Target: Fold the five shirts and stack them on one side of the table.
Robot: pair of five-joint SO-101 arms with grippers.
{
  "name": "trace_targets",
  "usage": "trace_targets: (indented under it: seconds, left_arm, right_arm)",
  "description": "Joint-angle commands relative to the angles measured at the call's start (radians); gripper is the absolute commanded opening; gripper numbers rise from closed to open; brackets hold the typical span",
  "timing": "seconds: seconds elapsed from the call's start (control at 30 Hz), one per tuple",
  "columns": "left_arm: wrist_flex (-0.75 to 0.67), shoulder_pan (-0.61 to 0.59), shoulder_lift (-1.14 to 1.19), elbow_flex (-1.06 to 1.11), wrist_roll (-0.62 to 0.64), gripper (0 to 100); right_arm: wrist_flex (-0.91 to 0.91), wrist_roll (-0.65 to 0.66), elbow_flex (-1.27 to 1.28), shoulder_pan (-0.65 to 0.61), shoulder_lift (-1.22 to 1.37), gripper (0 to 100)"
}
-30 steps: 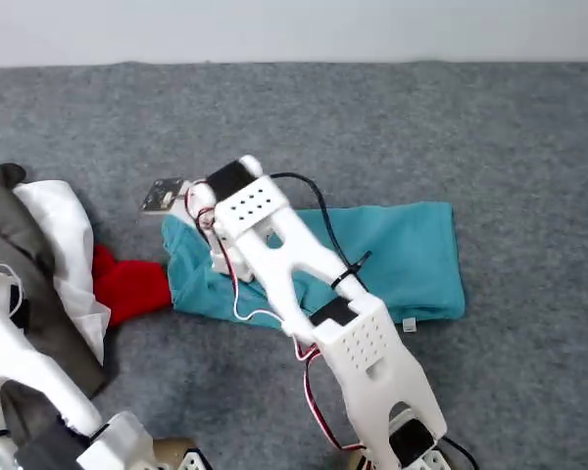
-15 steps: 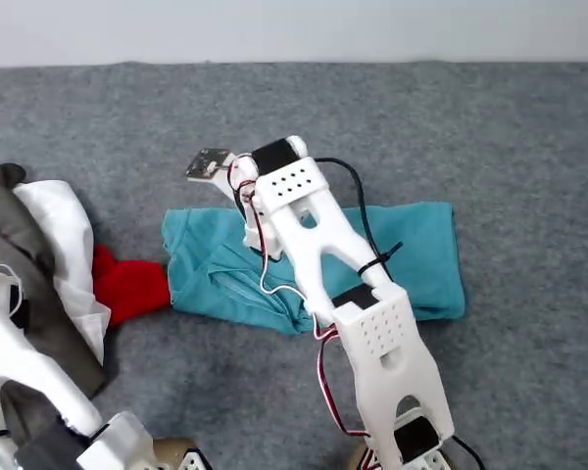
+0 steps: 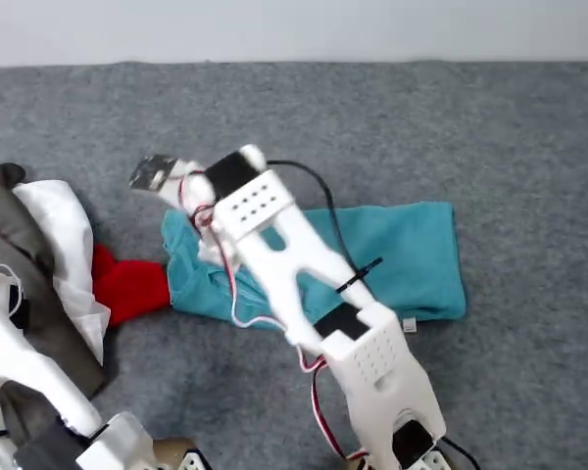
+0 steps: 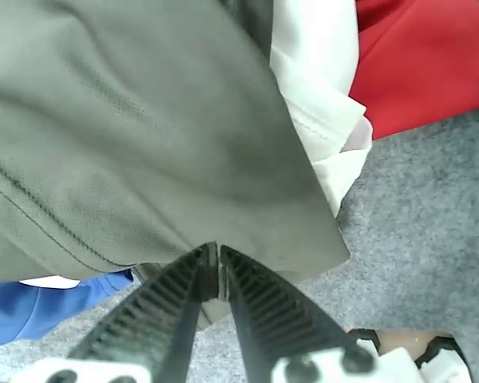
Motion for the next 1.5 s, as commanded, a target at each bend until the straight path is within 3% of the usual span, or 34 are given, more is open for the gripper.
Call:
trace_targets:
  seconds: [0.0, 0.27, 0.6, 0.83, 1.2, 1.47]
  left_arm:
    - [-0.008, 0.000, -0.002, -0.035, -0.002, 2]
    - [-0.008, 0.003, -0.002, -0.035, -0.002, 2]
    - [-0.008, 0.000, -0.002, -0.035, -0.003, 2]
    - [-0.014, 0.003, -0.002, -0.008, -0.006, 2]
    - [-0.011, 0.000, -0.003, -0.004, -0.006, 2]
    - [-0.006, -0.003, -0.011, -0.004, -0.006, 2]
  right_arm:
    - [0.036, -0.046, 0.055, -0.048, -0.067, 0.9]
    - [-0.021, -0.048, 0.103, -0.007, 0.021, 0.9]
    - [-0.130, 0.074, 0.078, 0.206, 0.128, 0.9]
    - [0.035, 0.071, -0.124, 0.165, 0.096, 0.9]
    - [0.033, 0.006, -0.152, 0.024, 0.051, 0.9]
    - [-0.134, 0.006, -0.152, 0.147, 0.203, 0.9]
